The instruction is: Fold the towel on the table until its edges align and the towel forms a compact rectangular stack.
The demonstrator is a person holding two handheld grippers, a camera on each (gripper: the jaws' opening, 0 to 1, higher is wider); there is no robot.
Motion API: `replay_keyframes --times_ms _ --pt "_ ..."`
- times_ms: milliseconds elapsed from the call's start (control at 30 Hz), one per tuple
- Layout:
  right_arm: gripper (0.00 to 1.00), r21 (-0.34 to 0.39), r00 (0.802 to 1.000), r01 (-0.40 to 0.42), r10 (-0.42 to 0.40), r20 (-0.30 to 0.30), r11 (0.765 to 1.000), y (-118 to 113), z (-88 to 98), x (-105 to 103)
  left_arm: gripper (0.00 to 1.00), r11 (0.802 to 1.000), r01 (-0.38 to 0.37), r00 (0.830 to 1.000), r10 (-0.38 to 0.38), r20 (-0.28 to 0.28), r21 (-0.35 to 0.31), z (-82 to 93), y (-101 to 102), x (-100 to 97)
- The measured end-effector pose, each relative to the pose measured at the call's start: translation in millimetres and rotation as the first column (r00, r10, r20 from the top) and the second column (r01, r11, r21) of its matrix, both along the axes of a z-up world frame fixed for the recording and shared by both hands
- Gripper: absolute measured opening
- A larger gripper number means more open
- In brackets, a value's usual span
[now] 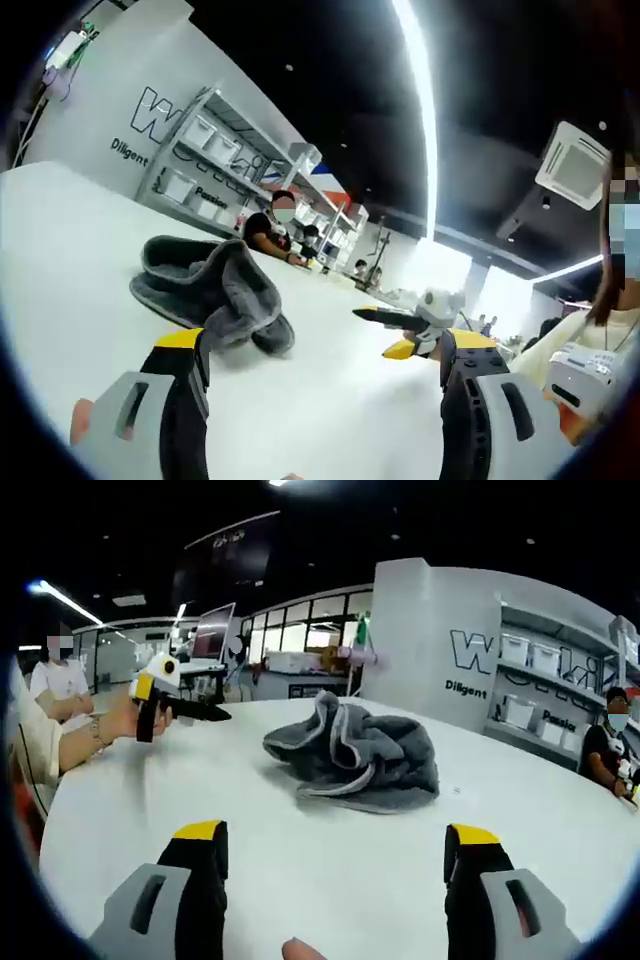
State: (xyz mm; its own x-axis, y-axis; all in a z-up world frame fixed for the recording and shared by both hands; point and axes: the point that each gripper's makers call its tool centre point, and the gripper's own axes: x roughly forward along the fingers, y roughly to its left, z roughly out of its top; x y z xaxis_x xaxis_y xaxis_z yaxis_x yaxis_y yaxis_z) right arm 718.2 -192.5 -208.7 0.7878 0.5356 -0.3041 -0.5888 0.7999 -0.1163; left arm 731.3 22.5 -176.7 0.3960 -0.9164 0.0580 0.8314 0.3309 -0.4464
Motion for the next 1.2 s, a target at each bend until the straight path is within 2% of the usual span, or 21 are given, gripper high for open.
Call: replay_keyframes --times_ms 133,567,833,1200 --pt "0.90 -0.017 1.000 -0.012 0.012 -0.014 1.000 3.2 -5.3 -1.4 0.94 1.000 -0.011 1.000 0.011 -0.001 0.022 -4.4 1.9 3.3" --pt "0.91 -0.035 1.000 -0.004 0.004 -0.002 0.999 1.6 -3.7 -0.9 0.93 1.000 -0.010 1.000 0.009 -0.010 -0.024 4.4 3.9 1.3" --pt "0.91 -0.040 1.000 -0.009 0.009 -0.006 0.999 1.3 -3.9 -0.8 0.93 1.000 -0.012 1.000 0.012 -0.012 -0.014 1.9 3.6 0.2" --pt "0.91 -0.047 1.000 -0.010 0.010 -0.009 0.999 1.2 -5.1 -1.9 0.93 1.000 -0.012 1.000 0.012 0.000 -0.028 7.9 7.0 -0.2"
